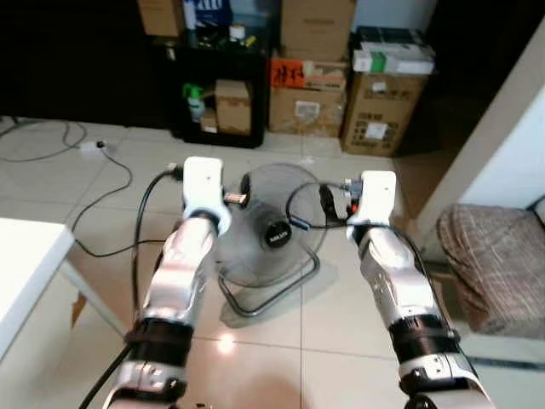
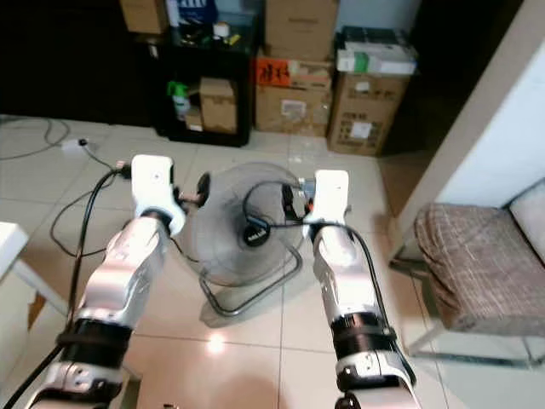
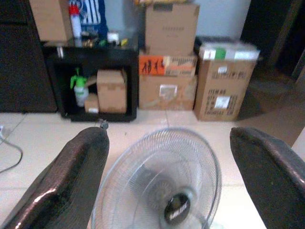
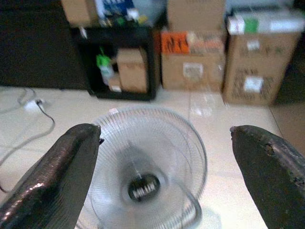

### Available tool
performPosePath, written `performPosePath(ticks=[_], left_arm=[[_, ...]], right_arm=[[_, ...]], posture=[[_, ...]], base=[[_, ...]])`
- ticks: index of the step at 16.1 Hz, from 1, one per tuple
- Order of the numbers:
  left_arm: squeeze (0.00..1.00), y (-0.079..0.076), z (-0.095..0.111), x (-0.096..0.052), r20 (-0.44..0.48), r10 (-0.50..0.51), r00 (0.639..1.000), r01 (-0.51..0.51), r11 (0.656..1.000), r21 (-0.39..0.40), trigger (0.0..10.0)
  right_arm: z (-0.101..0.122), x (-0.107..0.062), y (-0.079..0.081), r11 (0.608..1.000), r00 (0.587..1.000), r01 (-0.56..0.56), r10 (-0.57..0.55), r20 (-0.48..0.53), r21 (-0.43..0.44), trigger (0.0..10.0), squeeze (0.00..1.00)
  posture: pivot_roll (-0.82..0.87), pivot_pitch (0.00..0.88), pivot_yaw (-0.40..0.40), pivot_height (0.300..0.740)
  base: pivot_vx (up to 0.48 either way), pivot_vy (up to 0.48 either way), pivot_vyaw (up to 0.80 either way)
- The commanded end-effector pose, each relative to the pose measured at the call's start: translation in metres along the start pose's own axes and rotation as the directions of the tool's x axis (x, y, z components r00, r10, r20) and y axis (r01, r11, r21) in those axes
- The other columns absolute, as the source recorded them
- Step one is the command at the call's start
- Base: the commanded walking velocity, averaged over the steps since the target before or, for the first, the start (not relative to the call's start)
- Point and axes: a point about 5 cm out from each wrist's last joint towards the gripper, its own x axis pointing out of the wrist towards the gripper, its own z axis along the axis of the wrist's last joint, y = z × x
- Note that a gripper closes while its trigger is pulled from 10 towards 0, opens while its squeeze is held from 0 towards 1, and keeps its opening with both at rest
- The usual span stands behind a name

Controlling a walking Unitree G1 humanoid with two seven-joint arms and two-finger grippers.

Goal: Restocking fridge

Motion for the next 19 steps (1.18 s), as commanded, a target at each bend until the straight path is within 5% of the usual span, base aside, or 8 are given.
performPosePath(ticks=[1, 3, 5, 6, 12, 15, 19], left_arm=[[0.00, 0.001, 0.000, -0.001, -0.007, -0.004, 1.000, 0.005, 1.000, 0.009, 10.0], [0.00, 0.014, -0.008, -0.009, -0.029, 0.019, 0.999, -0.017, 0.999, 0.052, 10.0], [0.00, 0.024, -0.028, -0.034, -0.054, -0.042, 0.998, 0.055, 0.962, 0.267, 10.0], [0.00, 0.019, -0.032, -0.046, -0.044, -0.100, 0.994, 0.108, 0.946, 0.306, 10.0], [0.00, 0.011, -0.003, -0.048, 0.212, -0.041, 0.976, 0.002, 0.984, 0.180, 10.0], [0.00, 0.018, -0.003, -0.046, 0.224, 0.006, 0.975, -0.044, 0.985, 0.165, 10.0], [0.00, 0.016, -0.013, -0.046, 0.171, -0.036, 0.985, 0.005, 0.985, 0.175, 10.0]], right_arm=[[0.002, -0.001, -0.006, 1.000, 1.000, 0.019, -0.019, 0.015, 0.007, 10.0, 0.00], [0.000, -0.007, -0.019, 0.997, 0.998, 0.054, -0.052, 0.045, -0.047, 10.0, 0.00], [-0.006, -0.023, -0.040, 0.993, 0.993, 0.070, -0.061, 0.099, -0.092, 10.0, 0.00], [-0.010, -0.032, -0.047, 0.995, 0.991, 0.055, -0.045, 0.124, -0.084, 10.0, 0.00], [-0.010, -0.038, -0.054, 0.997, 0.974, 0.066, -0.071, 0.216, 0.029, 10.0, 0.00], [-0.017, -0.034, -0.058, 0.995, 0.979, 0.073, -0.084, 0.187, 0.067, 10.0, 0.00], [-0.016, -0.028, -0.050, 0.997, 0.980, 0.057, -0.066, 0.186, 0.052, 10.0, 0.00]], posture=[[0.09, 0.012, -0.026, 0.740], [0.10, 0.011, -0.029, 0.740], [0.10, 0.019, -0.033, 0.740], [0.11, 0.026, -0.037, 0.740], [0.12, 0.020, -0.059, 0.740], [0.20, 0.023, -0.122, 0.740], [0.19, 0.029, -0.097, 0.740]], base=[[0.000, 0.000, 0.00], [0.000, 0.000, 0.00], [0.000, 0.000, 0.00], [0.000, 0.000, 0.00], [0.000, 0.000, 0.00], [0.000, 0.000, 0.00], [0.000, 0.000, 0.00]])
